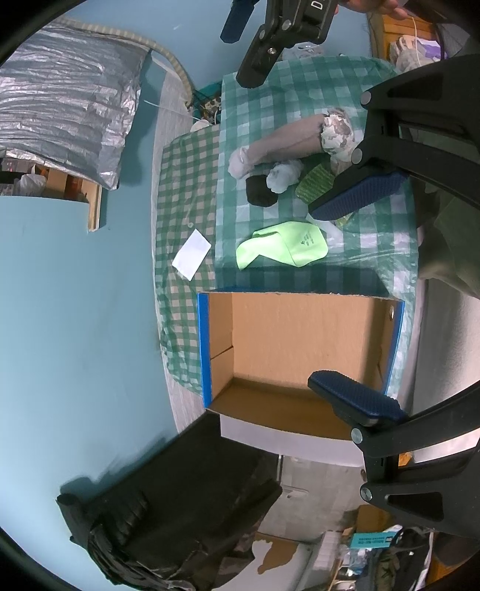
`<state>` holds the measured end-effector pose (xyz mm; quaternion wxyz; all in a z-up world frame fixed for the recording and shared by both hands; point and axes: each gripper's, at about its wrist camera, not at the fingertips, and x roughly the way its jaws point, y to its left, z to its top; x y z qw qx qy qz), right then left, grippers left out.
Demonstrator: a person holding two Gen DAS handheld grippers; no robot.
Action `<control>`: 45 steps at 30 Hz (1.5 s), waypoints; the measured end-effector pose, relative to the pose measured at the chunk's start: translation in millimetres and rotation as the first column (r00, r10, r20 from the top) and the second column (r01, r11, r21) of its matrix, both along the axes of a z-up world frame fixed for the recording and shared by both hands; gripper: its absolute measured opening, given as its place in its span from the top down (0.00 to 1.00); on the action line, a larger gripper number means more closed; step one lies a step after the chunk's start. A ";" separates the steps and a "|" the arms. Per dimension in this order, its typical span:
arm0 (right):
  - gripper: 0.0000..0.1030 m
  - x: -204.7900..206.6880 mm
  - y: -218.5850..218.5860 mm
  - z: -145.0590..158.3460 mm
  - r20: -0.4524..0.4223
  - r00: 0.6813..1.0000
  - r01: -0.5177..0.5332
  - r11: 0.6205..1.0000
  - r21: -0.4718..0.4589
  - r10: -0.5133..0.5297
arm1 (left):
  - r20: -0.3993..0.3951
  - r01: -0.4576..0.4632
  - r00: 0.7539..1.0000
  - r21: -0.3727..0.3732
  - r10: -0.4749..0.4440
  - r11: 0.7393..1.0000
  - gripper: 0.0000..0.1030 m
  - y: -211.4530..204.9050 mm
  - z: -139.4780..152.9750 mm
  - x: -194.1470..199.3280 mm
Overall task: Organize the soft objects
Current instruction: 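Move both tools toward the soft items on the checked table, then grasp the grey-pink towel with the right tool while the left tool approaches the plastic bundle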
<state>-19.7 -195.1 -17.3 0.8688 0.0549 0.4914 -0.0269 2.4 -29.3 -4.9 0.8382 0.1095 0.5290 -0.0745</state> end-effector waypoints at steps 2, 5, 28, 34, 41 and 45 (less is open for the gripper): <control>0.02 0.0 -0.1 0.2 0.001 1.000 -0.001 1.000 0.000 0.001 | 0.001 0.001 1.000 0.001 -0.001 1.000 0.18 -1.7 0.0 -0.2; 0.02 0.3 -0.4 0.6 0.000 1.000 0.000 1.000 0.000 0.000 | 0.000 0.001 1.000 0.000 -0.001 1.000 0.18 -1.0 0.2 0.0; 0.02 -6.6 -9.7 -4.3 -0.026 1.000 0.004 1.000 0.009 -0.004 | -0.005 0.011 1.000 0.004 -0.011 1.000 0.18 -10.7 -4.1 -9.6; 0.02 -1.4 -24.6 -13.7 -0.055 0.998 0.011 1.000 -0.003 -0.011 | -0.025 0.011 1.000 0.010 -0.011 1.000 0.18 -8.1 -18.2 -6.7; 0.02 3.1 -54.3 -33.4 -0.094 0.995 0.033 0.999 -0.018 -0.034 | -0.052 0.011 0.999 0.014 -0.010 1.000 0.18 -7.3 -39.8 4.4; 0.02 5.9 -68.6 -51.9 -0.131 0.991 0.037 0.999 -0.008 -0.038 | -0.087 0.019 0.996 0.016 -0.017 1.000 0.18 -9.6 -55.7 10.6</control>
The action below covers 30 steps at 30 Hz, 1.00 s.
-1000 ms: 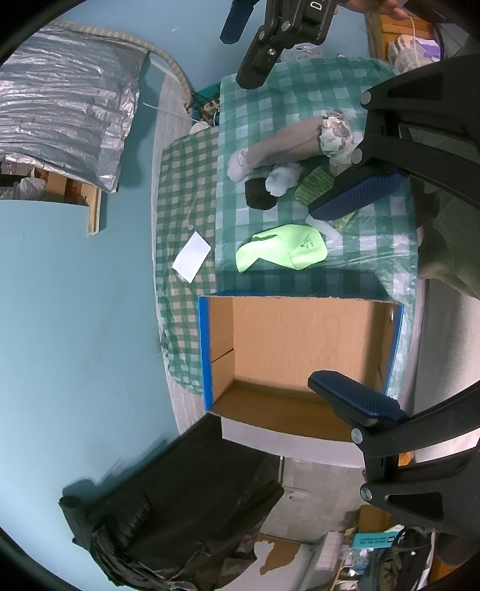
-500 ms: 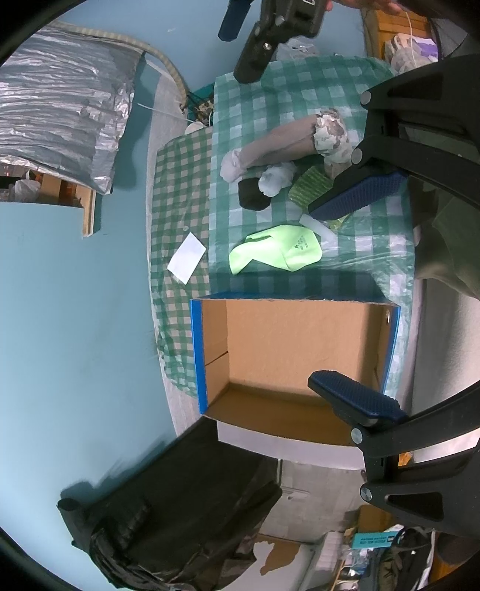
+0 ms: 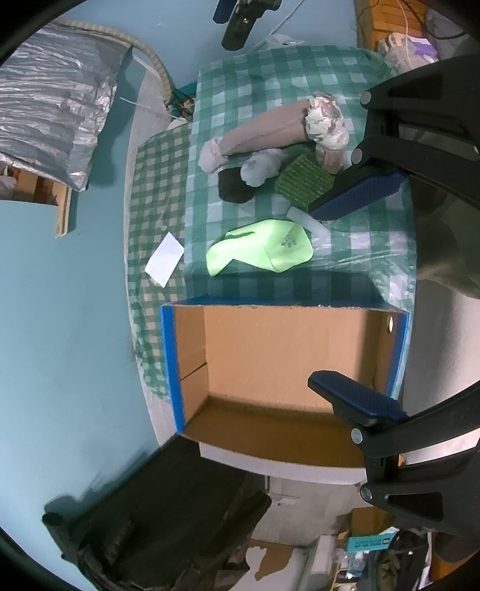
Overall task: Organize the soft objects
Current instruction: 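Grasp the grey-pink towel with the right tool while the left tool approaches the plastic bundle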
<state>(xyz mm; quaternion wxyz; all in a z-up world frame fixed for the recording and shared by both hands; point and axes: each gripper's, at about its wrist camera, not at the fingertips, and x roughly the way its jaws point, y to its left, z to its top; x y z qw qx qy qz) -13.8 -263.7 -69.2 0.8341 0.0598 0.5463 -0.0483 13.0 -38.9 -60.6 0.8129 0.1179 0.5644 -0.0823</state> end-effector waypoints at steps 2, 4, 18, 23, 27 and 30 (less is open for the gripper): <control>0.02 1.0 -5.9 -10.1 -0.016 1.000 -0.004 1.000 0.005 0.004 | -0.005 0.003 1.000 -0.003 -0.003 1.000 0.18 -1.7 -5.9 1.3; 0.02 2.7 -9.9 -22.5 -0.037 0.999 -0.007 1.000 0.012 0.007 | -0.015 0.010 1.000 -0.001 -0.010 1.000 0.18 -4.6 -12.8 1.6; 0.02 11.1 -18.7 -106.5 -0.165 0.984 -0.053 0.996 0.065 0.063 | -0.066 0.159 0.986 0.083 -0.154 0.984 0.18 -48.2 -69.7 -1.7; 0.02 14.8 -16.9 -131.9 -0.200 0.977 -0.068 0.996 0.057 0.078 | -0.086 0.226 0.972 0.111 -0.217 0.968 0.18 -64.6 -89.5 -8.9; 0.02 15.3 -15.6 -149.5 -0.230 0.969 -0.075 0.995 0.063 0.088 | -0.090 0.258 0.964 0.118 -0.249 0.959 0.18 -75.2 -101.1 -14.6; 0.04 14.1 -11.7 -159.9 -0.243 0.965 -0.084 0.994 0.063 0.097 | -0.093 0.273 0.960 0.109 -0.264 0.956 0.18 -80.8 -109.6 -16.0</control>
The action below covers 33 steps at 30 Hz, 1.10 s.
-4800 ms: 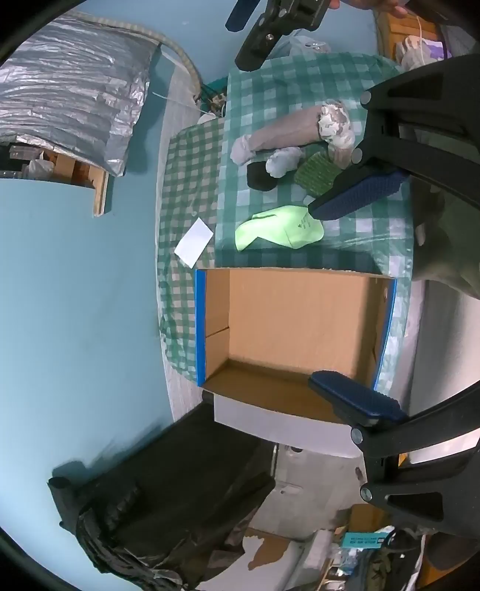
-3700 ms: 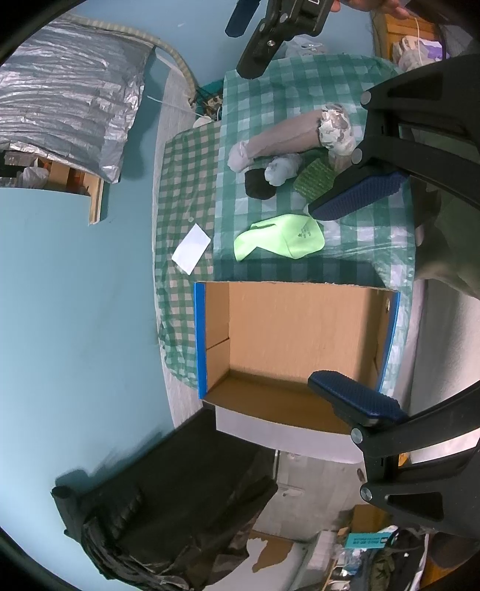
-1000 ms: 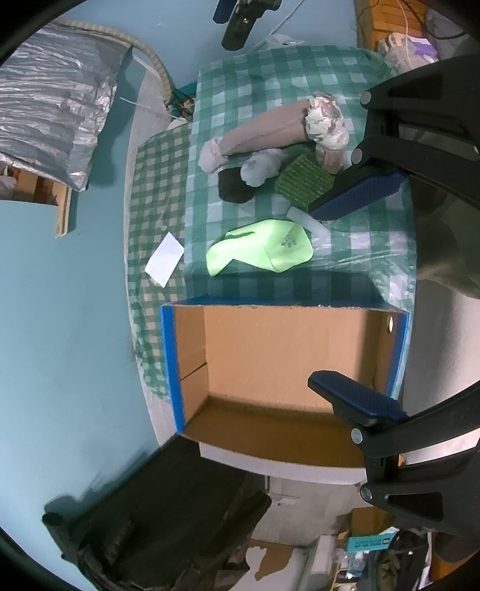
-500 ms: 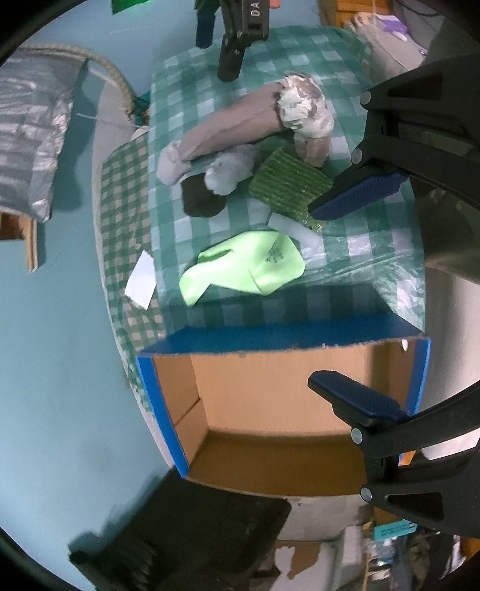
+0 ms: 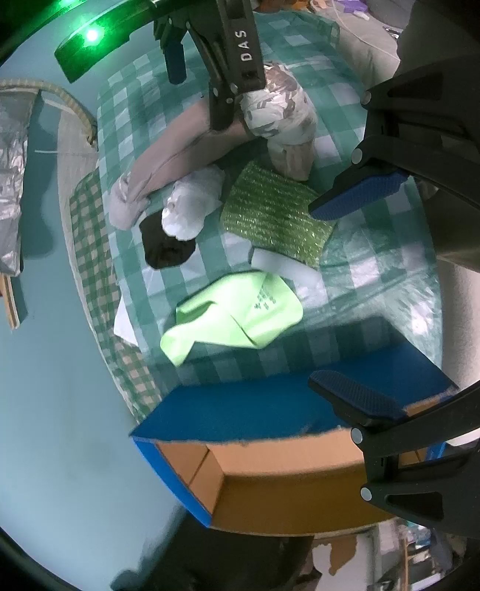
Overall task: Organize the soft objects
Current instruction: 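Grasp the grey-pink towel with the right tool while the left tool approaches the plastic bundle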
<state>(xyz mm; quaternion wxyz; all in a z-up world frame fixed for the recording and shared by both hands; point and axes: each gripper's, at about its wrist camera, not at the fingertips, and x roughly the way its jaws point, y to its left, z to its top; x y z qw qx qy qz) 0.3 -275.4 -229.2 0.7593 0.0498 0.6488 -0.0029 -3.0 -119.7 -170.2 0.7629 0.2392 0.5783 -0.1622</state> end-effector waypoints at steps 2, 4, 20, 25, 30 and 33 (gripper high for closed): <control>0.05 -0.3 2.7 -5.1 -0.007 1.000 -0.012 1.000 -0.009 0.012 | 0.002 0.010 1.000 0.002 -0.010 1.000 0.18 -3.5 -7.8 0.1; 0.06 -0.1 4.9 -10.5 -0.016 1.000 -0.026 0.999 -0.032 0.025 | -0.003 0.017 1.000 0.010 -0.017 1.000 0.18 -5.5 -16.4 0.9; 0.84 -10.9 -5.3 -9.5 -0.007 0.999 0.037 0.996 0.077 -0.037 | -0.064 0.045 0.997 0.048 -0.042 0.998 0.18 -9.2 -58.9 5.6; 0.87 -17.9 -20.3 -7.2 -0.006 0.997 0.080 0.995 0.055 -0.080 | -0.074 0.057 0.996 0.054 -0.052 0.997 0.18 -12.3 -65.0 6.2; 0.87 -25.7 -46.1 -13.6 -0.031 0.988 0.153 0.988 0.028 -0.152 | -0.083 0.063 0.995 0.054 -0.058 0.997 0.18 -15.5 -68.1 7.2; 0.83 -29.0 -60.2 -14.5 -0.034 0.981 0.194 0.979 0.063 -0.193 | -0.087 0.068 0.994 0.051 -0.063 0.996 0.18 -16.9 -69.9 9.2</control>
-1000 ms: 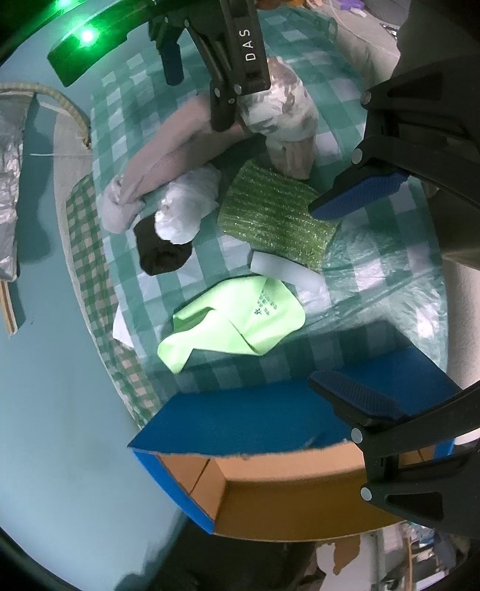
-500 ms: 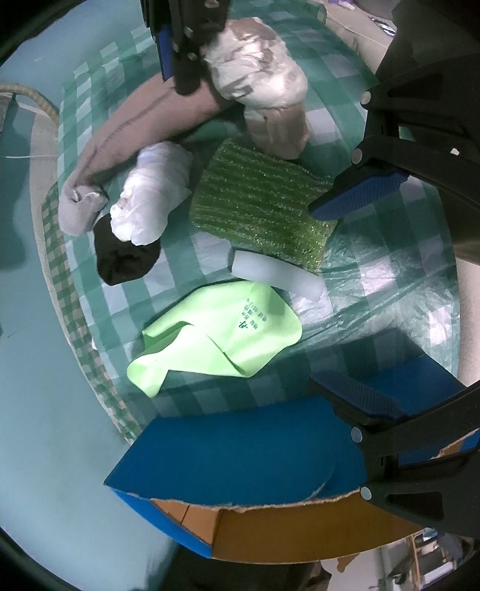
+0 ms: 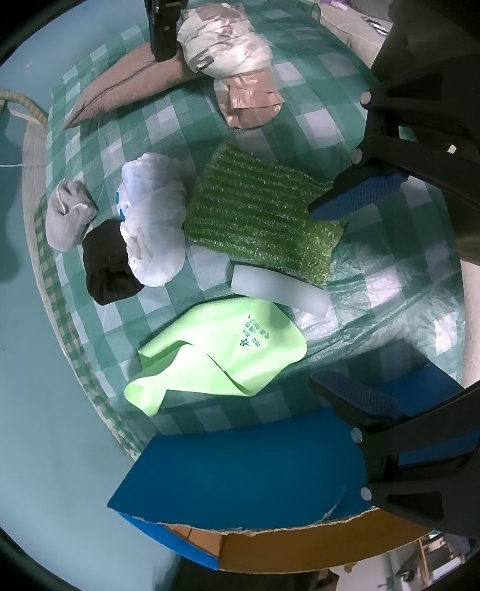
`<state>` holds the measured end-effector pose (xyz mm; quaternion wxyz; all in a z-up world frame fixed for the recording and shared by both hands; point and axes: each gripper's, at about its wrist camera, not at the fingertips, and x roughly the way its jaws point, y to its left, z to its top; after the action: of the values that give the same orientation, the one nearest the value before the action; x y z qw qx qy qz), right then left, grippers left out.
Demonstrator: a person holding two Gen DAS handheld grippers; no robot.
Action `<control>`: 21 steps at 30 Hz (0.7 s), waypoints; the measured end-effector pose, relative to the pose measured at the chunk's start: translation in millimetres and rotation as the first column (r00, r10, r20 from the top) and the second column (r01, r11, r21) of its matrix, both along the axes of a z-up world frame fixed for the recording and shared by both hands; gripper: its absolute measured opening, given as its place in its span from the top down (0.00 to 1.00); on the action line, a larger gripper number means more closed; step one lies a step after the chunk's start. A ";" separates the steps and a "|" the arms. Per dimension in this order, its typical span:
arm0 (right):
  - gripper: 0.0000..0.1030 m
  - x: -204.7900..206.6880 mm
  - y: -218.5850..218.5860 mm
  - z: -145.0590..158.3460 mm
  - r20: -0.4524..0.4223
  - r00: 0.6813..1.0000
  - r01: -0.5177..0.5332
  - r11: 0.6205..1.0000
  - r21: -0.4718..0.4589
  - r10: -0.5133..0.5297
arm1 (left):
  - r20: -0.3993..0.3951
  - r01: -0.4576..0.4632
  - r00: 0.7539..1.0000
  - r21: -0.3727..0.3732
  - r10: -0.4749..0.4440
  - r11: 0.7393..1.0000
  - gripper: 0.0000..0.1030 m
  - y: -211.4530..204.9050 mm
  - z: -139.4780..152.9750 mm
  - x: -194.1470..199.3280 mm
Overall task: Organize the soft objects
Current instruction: 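Grasp the grey-pink towel with the right tool while the left tool approaches the plastic bundle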
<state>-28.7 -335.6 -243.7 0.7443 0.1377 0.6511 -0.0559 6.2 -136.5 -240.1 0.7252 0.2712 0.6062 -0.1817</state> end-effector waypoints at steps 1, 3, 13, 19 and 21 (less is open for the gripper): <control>0.80 -0.6 -3.0 0.5 0.003 1.000 0.013 1.000 0.019 -0.013 | -0.002 0.000 1.000 -0.002 0.000 1.000 0.18 -0.6 -1.1 1.2; 0.48 -1.4 -9.2 2.4 0.013 0.999 0.043 0.998 0.045 -0.044 | -0.010 -0.002 1.000 -0.006 0.002 1.000 0.18 -0.7 -3.4 2.6; 0.36 -12.3 -12.9 17.4 0.034 0.998 0.044 0.999 -0.002 -0.044 | -0.020 0.002 1.000 -0.045 -0.002 0.999 0.18 -14.7 3.9 -4.8; 0.36 -18.0 -26.5 5.5 0.025 0.994 0.107 0.993 0.051 -0.108 | 0.004 0.114 0.993 -0.078 -0.114 0.990 0.18 -43.6 12.5 -21.9; 0.36 -14.6 -29.2 -1.5 0.010 0.992 0.121 0.991 0.061 -0.122 | 0.009 0.142 0.990 -0.086 -0.142 0.986 0.18 -55.2 15.5 -27.1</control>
<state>-43.3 -364.8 -245.3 0.7393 0.2000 0.6379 -0.0804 -20.9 -191.7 -224.6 0.7223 0.2821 0.5760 -0.2586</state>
